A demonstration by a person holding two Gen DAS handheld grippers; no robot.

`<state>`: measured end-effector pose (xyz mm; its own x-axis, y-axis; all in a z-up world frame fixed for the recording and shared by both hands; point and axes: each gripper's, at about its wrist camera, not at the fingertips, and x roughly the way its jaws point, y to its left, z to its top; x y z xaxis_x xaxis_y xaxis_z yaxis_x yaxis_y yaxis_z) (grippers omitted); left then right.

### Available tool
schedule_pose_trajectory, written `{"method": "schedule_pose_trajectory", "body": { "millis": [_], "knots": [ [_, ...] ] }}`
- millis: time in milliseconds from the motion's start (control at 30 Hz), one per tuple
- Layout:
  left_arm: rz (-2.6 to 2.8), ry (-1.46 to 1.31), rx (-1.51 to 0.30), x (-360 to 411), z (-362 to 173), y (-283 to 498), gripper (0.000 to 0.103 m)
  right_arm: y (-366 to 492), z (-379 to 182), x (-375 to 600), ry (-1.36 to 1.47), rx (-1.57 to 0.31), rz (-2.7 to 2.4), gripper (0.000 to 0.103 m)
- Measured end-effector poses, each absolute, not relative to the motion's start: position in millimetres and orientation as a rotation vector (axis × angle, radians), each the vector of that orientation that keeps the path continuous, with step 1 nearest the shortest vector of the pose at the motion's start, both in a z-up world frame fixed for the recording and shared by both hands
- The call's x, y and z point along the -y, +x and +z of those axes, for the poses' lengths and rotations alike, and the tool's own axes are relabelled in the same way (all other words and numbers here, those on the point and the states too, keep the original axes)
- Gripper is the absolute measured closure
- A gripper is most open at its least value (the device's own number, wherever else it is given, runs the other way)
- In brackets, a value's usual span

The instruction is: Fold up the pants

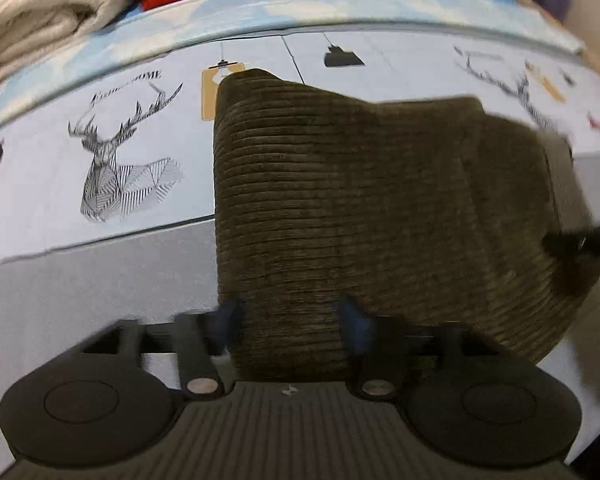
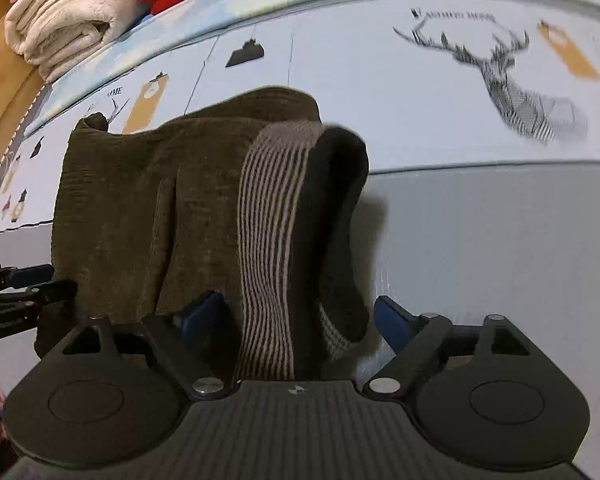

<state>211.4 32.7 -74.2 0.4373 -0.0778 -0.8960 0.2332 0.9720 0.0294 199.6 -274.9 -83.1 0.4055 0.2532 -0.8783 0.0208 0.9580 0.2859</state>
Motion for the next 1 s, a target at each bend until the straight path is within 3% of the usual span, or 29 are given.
{"method": "schedule_pose_trajectory", "body": {
  "millis": [33,133,333,467,533,700,833,900,1000],
  "knots": [
    [-0.180,0.133,-1.113,-35.6,-75.4,212.0,0.021,199.9,-84.2,275.5,0.284,-1.156,0.152,0.016],
    [-0.125,0.091,-1.169,-46.0,-82.2,218.4,0.018,199.8,-89.1,275.0,0.309,-1.180,0.162,0.014],
    [-0.156,-0.176,-1.294,-68.6,-101.2,232.1,0.022,200.5,-95.0,267.1,0.312,-1.211,0.193,0.013],
    [-0.190,-0.180,-1.247,-61.6,-93.5,229.0,0.032,203.5,-84.0,269.8,0.315,-1.142,0.182,0.048],
    [-0.236,-0.169,-1.244,-55.7,-92.5,227.2,0.032,203.9,-80.0,282.7,0.379,-1.105,0.144,0.052],
    [-0.212,-0.070,-1.210,-46.7,-86.6,222.0,0.029,202.2,-73.7,280.6,0.331,-1.063,0.112,0.049],
    [-0.207,0.177,-0.987,-25.7,-58.2,206.4,0.029,202.5,-70.2,279.6,0.316,-1.070,0.108,0.043],
    [-0.313,0.201,-1.008,-15.8,-62.6,199.7,0.029,202.2,-70.9,274.1,0.259,-1.077,0.124,0.042],
    [-0.357,0.454,-1.043,7.5,-91.2,181.8,0.022,201.4,-73.9,275.1,0.191,-1.093,0.110,0.030]
  ]
}}
